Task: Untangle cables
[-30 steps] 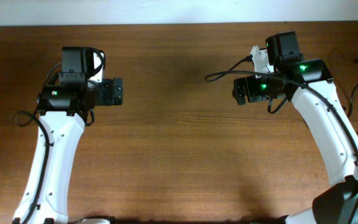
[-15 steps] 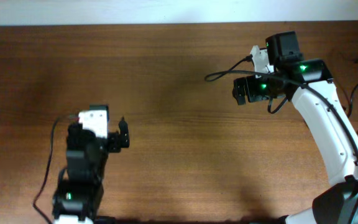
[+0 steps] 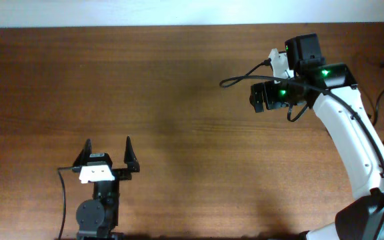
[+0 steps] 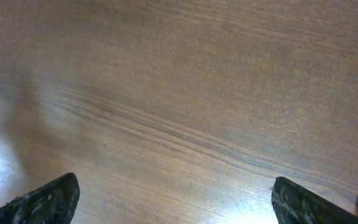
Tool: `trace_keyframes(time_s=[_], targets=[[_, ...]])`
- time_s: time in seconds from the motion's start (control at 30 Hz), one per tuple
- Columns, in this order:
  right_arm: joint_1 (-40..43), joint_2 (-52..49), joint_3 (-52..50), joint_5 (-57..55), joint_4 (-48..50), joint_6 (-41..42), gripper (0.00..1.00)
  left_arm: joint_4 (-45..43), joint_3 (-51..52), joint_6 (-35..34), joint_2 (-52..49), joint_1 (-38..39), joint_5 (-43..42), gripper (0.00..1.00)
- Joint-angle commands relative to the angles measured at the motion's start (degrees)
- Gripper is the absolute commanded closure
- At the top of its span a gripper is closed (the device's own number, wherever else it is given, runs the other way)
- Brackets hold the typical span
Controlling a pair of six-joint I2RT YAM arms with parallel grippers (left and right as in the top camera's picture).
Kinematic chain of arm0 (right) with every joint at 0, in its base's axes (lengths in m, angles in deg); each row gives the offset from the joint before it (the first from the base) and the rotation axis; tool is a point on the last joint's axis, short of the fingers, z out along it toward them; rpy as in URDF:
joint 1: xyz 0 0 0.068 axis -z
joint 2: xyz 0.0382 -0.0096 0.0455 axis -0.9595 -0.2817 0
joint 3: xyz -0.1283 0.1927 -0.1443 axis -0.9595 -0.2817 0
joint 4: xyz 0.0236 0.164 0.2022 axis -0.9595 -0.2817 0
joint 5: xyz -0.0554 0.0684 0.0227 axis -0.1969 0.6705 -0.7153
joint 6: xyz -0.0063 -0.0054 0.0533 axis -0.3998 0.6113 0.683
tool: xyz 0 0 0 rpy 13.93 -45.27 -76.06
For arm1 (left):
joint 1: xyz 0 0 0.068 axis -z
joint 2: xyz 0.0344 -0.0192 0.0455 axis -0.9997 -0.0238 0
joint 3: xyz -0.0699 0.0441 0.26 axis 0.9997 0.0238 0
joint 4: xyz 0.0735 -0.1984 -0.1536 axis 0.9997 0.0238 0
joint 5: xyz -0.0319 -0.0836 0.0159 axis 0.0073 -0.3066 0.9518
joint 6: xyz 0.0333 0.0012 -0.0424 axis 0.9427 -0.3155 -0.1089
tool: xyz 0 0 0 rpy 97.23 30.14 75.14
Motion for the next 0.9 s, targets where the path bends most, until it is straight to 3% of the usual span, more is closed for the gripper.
trace_keyframes(time_s=[0.0,0.87], targets=[[-0.33,1.07,-0.02,-0.28,0.11,0.00,0.02,12.00,0.13,-0.55,7.02,0.17,1.46,0.01],[-0.33,1.07,-0.02,-0.28,0.11,0.00,0.02,13.03,0.13,1.40,6.78,0.11,0.81,0.01]])
